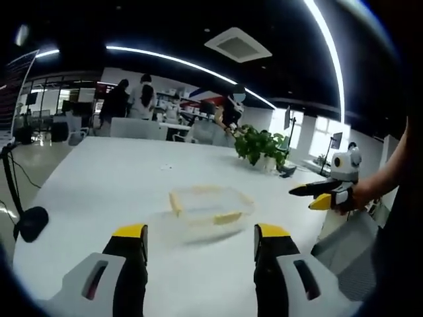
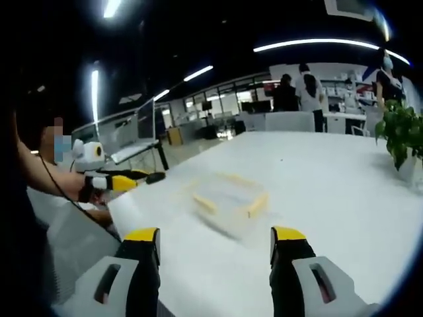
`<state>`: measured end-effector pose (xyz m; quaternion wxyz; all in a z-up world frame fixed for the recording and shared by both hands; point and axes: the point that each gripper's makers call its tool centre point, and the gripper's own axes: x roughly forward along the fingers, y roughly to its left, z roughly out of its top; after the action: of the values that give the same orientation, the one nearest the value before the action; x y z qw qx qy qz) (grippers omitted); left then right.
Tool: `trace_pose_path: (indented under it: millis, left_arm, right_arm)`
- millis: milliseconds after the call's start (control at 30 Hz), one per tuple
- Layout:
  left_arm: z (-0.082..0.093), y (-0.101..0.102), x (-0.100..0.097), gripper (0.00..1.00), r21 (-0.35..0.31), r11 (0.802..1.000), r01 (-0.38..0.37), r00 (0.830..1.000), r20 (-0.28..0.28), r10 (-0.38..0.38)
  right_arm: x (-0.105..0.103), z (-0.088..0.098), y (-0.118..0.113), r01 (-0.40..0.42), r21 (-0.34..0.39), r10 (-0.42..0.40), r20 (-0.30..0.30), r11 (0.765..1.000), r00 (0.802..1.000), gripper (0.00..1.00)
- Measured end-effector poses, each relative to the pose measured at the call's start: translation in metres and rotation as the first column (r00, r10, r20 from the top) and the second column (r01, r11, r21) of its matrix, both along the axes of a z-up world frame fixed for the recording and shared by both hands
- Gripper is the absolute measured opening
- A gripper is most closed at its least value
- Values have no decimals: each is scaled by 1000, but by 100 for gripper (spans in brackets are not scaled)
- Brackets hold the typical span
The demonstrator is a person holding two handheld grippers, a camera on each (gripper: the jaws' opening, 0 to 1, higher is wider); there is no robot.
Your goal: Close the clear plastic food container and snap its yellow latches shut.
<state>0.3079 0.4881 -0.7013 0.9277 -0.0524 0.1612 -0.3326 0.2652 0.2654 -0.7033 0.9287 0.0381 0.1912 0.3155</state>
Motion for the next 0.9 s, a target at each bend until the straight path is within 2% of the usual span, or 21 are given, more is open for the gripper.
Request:
trace_pose_path:
  millis: [300,500,633,900]
  left_arm:
    - [-4,4,-9,64,-8,1000,-21,999,-26,21]
    - [-11,-2,-15,62,-3,1000,-23,999,-36,23]
    - [-11,-11,-19,60,30,1000,8,1000,-19,-7]
    - [-12,-5,-15,58,8,1000,-26,999,-28,26]
  right_arm:
    - [-3,4,-7,23,10,-23,-1,1000,1000,66]
    - [-8,-8,-7,22,-24,-23,-19,999,1000,63]
    - [-9,-11,-4,1,-47,-2,-19,999,1000,63]
    - [-11,-14,-2,-12,-49,10,-25,999,1000,63]
